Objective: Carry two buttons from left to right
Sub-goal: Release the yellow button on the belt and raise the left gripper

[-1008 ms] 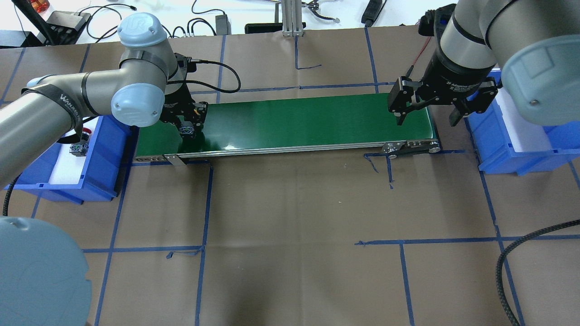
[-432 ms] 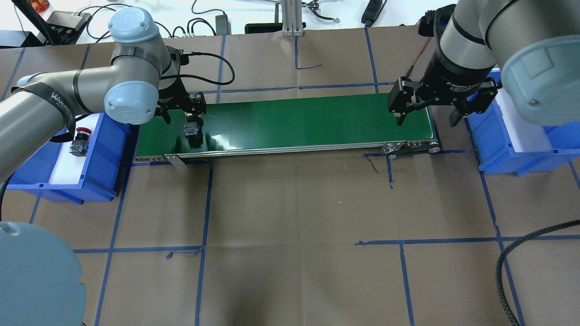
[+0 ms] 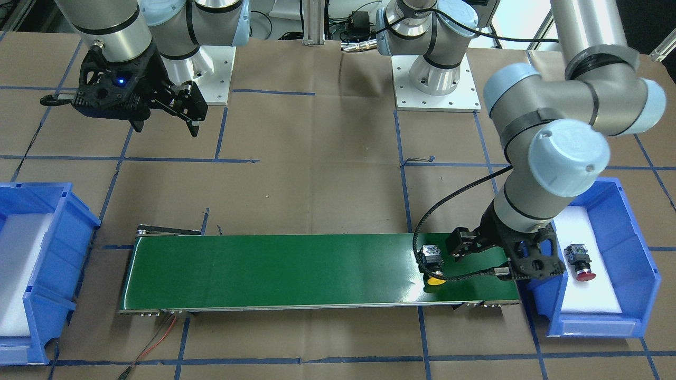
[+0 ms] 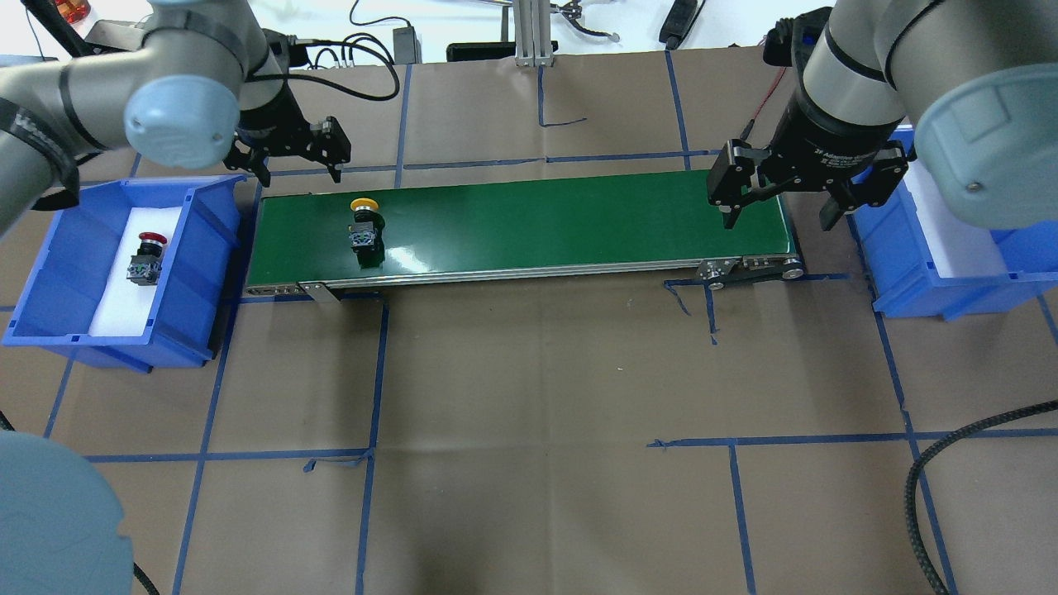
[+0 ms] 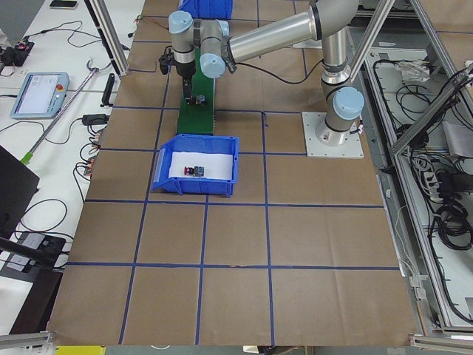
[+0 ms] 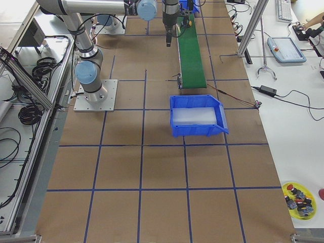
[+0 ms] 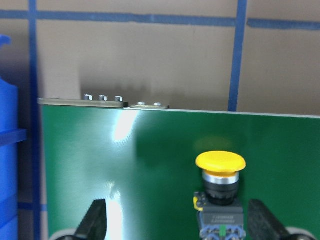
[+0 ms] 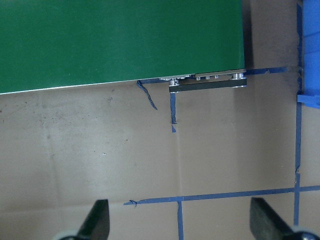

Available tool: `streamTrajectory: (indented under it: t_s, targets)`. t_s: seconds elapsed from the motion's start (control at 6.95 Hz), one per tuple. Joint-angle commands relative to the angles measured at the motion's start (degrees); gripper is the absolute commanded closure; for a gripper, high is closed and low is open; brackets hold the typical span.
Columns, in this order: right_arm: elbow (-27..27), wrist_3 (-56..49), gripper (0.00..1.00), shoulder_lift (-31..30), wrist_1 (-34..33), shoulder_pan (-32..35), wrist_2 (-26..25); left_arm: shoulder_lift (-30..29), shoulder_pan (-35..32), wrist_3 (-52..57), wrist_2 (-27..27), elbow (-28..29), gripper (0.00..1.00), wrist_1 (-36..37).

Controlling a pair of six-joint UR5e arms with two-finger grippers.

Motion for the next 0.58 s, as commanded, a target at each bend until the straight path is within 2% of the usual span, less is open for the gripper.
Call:
streamTrajectory:
  t_s: [0.0, 0.43]
  targets:
    - [0.0, 0.0, 0.00, 0.0, 0.0, 0.0, 0.0, 1.0, 4.2, 7.2, -0.2, 6.8, 0.00, -10.3]
    - [0.2, 0.0, 0.00, 0.1, -0.2, 0.0, 0.1, 0.2, 14.9, 20.3, 0.2, 6.5, 0.00, -10.6]
